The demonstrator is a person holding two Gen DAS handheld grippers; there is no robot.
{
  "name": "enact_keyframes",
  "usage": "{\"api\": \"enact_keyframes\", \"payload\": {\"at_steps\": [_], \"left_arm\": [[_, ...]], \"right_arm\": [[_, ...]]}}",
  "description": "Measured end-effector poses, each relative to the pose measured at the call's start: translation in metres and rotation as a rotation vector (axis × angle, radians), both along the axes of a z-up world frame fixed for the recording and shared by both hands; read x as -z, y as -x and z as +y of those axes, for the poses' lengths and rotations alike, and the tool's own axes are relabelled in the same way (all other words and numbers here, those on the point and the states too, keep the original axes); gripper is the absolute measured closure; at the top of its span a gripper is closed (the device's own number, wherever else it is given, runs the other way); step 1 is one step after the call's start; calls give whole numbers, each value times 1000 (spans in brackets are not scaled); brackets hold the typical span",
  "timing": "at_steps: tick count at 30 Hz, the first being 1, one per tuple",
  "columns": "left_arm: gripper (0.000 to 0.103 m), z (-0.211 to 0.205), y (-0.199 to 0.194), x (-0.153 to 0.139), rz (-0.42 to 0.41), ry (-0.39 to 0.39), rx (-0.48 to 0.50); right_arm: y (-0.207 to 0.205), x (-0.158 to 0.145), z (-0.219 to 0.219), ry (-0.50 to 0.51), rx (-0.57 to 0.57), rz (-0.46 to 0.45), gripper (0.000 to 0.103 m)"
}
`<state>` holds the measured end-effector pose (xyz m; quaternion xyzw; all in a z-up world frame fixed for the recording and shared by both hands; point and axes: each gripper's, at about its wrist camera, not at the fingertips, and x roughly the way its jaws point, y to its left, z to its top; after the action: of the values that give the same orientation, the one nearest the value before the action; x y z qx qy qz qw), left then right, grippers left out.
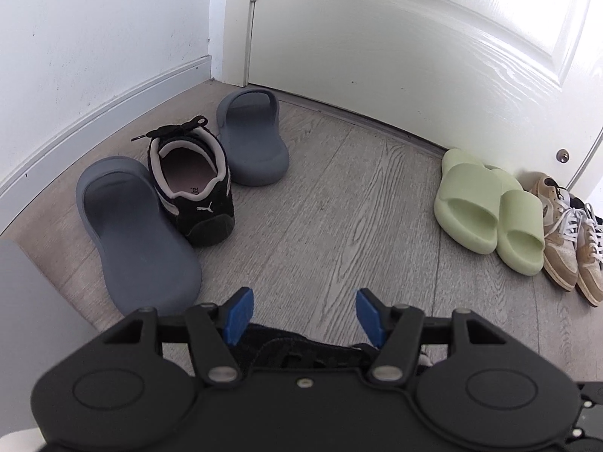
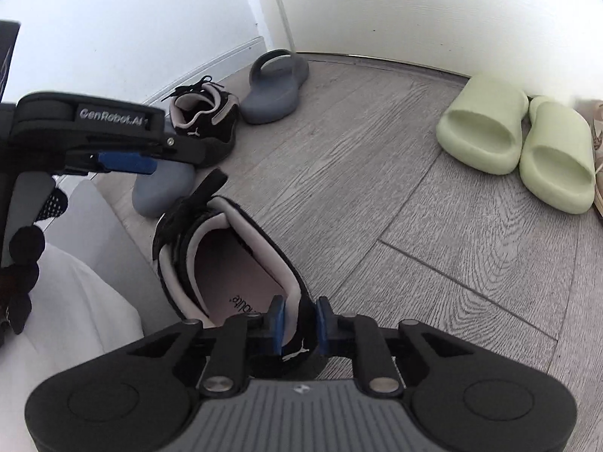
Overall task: Organize scattered shoes
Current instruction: 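Grasp the black Puma sneaker by its collar with the right tool and lift, then grasp the black sneaker with the left tool while the right tool releases it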
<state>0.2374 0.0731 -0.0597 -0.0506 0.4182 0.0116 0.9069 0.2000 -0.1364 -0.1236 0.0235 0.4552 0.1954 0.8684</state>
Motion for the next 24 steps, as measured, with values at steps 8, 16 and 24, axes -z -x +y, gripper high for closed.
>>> {"api": "enact_keyframes", "payload": {"at_steps": [8,16,24], "left_arm": [[42,-13,1,3,1,-25,52],[42,-16,2,5,8,-34,59],[42,-16,2,5,9,-27,60]], "right_arm": [[-9,-3,-29,42,170,-51,86],[-3,-8,-59,-71,409,-23,58],[40,25,-53,-353,618,128,54]]}}
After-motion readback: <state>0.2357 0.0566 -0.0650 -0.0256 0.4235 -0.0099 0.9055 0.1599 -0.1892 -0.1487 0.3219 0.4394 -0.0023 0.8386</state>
